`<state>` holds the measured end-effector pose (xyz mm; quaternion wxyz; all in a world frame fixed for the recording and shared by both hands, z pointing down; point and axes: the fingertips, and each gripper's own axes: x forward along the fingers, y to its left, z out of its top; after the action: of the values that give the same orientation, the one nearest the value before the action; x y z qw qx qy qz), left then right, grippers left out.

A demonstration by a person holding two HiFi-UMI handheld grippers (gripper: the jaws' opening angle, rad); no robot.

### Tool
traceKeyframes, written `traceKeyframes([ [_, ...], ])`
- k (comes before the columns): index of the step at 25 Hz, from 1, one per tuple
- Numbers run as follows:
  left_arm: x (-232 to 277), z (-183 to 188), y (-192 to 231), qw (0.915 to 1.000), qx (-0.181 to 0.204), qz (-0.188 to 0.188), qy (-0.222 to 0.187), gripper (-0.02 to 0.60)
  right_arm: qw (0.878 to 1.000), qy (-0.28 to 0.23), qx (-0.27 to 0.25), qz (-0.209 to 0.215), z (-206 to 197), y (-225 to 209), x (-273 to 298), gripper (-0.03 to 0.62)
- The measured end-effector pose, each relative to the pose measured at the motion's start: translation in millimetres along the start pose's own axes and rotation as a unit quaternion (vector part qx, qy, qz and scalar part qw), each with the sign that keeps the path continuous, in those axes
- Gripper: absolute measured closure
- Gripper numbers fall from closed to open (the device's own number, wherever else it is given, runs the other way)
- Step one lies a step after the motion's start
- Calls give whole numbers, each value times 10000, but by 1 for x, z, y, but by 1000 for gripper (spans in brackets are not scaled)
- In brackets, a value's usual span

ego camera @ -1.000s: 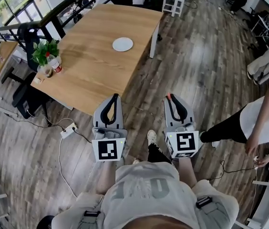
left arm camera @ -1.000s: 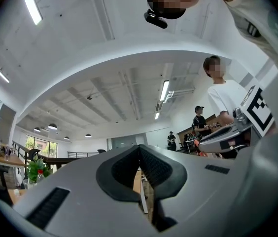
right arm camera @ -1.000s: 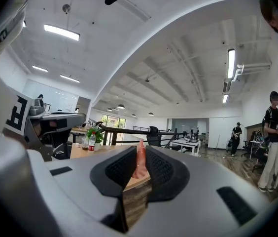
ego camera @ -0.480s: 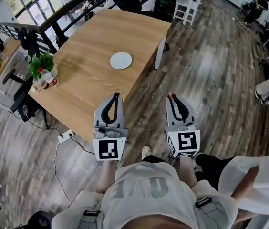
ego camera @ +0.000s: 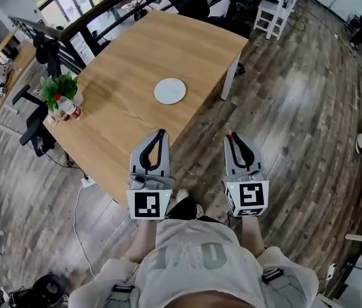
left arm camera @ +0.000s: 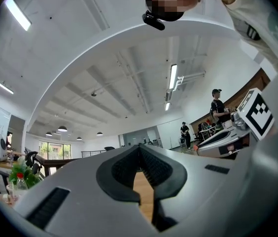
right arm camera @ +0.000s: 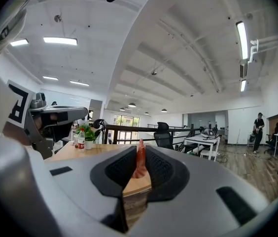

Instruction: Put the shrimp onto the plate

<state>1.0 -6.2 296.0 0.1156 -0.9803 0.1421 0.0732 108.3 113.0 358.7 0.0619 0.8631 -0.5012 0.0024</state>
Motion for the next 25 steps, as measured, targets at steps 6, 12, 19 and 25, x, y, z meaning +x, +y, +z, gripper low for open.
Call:
traceKeyframes([
  [6, 41, -26, 15, 9999, -36, 58, 132, 572, 9999, 61, -24, 104, -7, -13, 42, 531],
  [12, 106, -37, 36, 9998, -160, 64, -127, 571, 9994, 78, -332, 22, 7, -43, 97, 531],
  [19, 163, -45, 69, 9938, 1083, 233, -91, 572, 9978, -43, -626, 219, 33, -59, 175, 531],
  [25, 191, -58, 102, 9948, 915, 440, -100, 572, 9955, -62, -716, 613, 38, -45, 233, 531],
])
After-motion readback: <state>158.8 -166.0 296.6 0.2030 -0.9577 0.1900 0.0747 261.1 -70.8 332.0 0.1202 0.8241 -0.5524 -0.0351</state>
